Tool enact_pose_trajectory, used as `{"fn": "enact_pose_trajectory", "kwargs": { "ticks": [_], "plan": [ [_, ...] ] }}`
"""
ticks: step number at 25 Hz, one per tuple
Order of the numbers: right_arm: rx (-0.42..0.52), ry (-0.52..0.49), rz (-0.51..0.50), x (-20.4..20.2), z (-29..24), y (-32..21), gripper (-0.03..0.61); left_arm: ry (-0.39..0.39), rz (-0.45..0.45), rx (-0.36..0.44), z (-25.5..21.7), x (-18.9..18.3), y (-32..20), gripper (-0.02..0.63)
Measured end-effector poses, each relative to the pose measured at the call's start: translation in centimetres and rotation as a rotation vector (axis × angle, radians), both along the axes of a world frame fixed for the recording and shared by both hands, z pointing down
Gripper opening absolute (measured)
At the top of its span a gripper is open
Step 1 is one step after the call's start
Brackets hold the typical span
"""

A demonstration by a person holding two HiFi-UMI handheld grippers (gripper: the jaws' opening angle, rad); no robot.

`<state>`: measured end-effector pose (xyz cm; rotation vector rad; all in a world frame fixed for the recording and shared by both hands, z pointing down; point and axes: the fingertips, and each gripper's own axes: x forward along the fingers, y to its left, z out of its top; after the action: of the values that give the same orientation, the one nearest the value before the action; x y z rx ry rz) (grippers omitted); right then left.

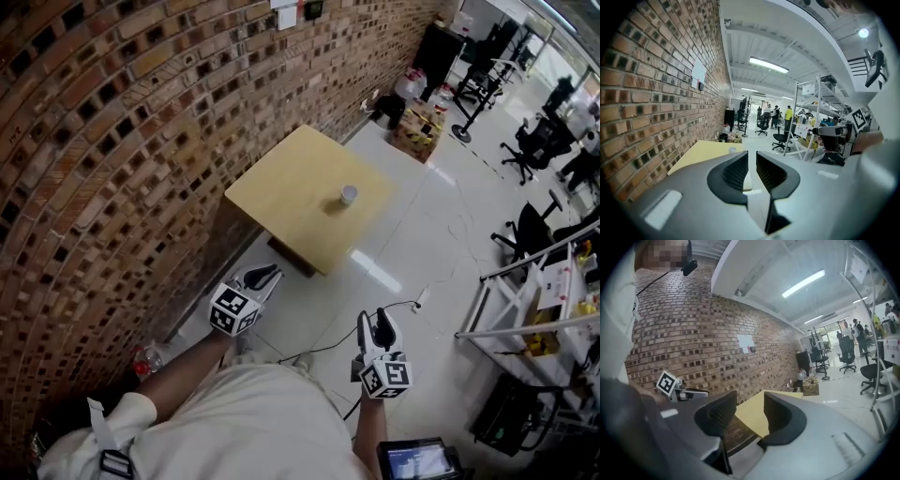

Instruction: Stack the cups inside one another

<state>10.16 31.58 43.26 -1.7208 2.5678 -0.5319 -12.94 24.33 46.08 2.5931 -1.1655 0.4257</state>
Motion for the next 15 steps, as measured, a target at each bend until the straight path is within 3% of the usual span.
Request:
{"fn": "enact_pose_trajectory", "kwargs": {
  "ticks": [6,10,15],
  "plan": [
    [-0.039,0.015,0.037,-0.2,1.8,0.9,0.174,-0.017,0.033,-0.025,2.0,-1.2,0.5,0.072],
    [-0.005,0.088,0.004,-0.6,-0.2,-2.0,0.049,-0.019,0.055,-0.014,1.7,-0.8,-1.2,0.072],
    [-0.009,0.111,-0.002,-1.0,-1.6,-2.0,0.028,-0.018,0.082,-0.035,1.7,0.1,-1.2,0.072]
  ]
}}
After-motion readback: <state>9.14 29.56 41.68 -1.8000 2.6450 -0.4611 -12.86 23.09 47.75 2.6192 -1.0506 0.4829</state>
